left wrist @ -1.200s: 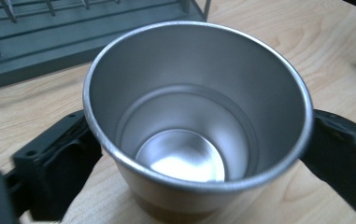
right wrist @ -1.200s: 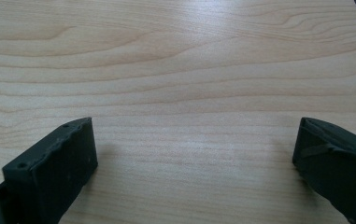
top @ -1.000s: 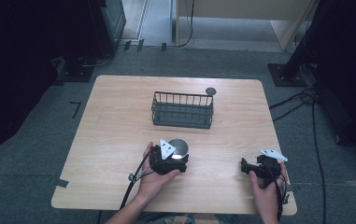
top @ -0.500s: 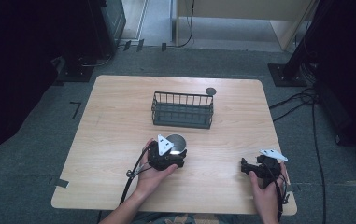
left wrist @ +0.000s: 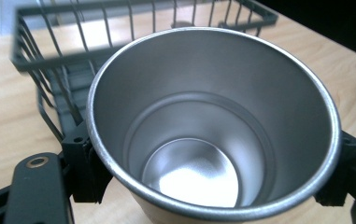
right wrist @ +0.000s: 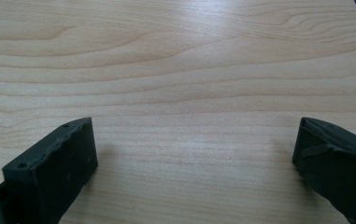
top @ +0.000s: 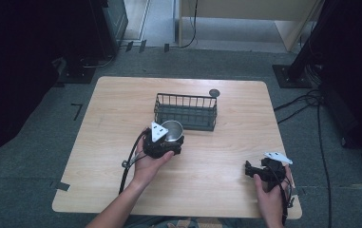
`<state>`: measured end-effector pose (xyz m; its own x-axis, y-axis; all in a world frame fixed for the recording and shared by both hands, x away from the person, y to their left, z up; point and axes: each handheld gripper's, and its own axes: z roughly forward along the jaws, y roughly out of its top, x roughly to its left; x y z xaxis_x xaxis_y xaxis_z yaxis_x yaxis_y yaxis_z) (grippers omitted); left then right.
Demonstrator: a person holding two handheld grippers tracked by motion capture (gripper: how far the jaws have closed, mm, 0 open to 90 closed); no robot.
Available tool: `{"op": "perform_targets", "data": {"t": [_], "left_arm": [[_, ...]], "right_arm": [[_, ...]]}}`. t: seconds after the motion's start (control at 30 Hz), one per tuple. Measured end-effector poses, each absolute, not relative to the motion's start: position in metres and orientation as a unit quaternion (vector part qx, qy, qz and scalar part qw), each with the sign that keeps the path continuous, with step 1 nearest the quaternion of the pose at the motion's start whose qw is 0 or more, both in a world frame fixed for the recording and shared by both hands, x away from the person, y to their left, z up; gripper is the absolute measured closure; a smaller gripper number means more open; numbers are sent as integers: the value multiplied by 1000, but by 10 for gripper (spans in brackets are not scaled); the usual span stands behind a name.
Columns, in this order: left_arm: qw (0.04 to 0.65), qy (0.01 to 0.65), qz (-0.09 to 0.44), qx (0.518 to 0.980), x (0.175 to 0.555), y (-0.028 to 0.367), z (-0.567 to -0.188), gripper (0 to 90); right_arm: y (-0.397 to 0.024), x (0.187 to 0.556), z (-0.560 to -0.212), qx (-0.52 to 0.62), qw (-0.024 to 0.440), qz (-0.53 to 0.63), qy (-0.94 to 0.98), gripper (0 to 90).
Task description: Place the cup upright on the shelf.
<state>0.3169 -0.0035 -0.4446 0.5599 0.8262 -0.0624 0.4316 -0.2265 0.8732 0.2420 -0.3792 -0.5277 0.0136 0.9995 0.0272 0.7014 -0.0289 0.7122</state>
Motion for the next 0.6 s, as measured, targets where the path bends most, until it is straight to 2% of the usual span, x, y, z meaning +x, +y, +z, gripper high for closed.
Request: {"op": "perform_targets", "data": {"t": [0.43, 0.6], "left_arm": [[497, 430, 245, 712, 350, 7, -418, 191], [499, 417, 298, 699, 358, 3, -415, 191]], "right_arm": [[-379, 242, -528, 661, 266, 281, 643, 0], [-379, 242, -528, 660, 266, 280, 644, 0]]}}
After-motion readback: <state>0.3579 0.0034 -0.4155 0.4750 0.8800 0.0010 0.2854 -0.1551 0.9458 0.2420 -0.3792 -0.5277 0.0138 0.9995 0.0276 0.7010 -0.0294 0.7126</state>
